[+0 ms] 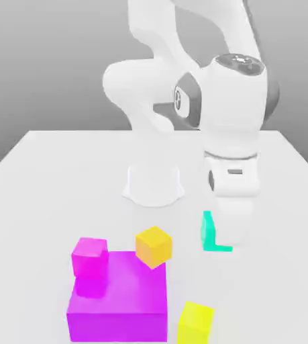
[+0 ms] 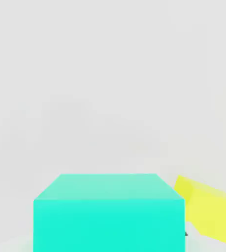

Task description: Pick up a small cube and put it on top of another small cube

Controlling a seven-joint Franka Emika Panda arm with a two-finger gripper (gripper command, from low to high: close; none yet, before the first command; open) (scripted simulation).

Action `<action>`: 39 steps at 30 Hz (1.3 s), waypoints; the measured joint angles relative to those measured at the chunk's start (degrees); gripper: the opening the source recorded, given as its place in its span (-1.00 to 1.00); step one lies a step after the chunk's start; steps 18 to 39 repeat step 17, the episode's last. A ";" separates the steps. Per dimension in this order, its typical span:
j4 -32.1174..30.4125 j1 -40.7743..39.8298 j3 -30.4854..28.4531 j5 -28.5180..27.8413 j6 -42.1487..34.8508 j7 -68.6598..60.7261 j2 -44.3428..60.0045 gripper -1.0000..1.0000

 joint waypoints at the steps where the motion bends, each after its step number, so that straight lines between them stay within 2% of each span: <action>1: -0.75 -0.87 -1.17 -0.34 -1.32 -1.69 -2.07 -1.00; 6: -4.10 -4.67 -6.12 -1.91 -5.60 -8.61 -9.77 -1.00; 14: -6.59 -4.41 -7.41 -1.31 5.43 -9.94 -1.19 -1.00; 15: -6.77 -4.41 -7.42 -1.37 6.40 -9.90 -0.41 1.00; 39: -6.77 -4.41 -7.42 -1.37 6.40 -9.90 -0.41 1.00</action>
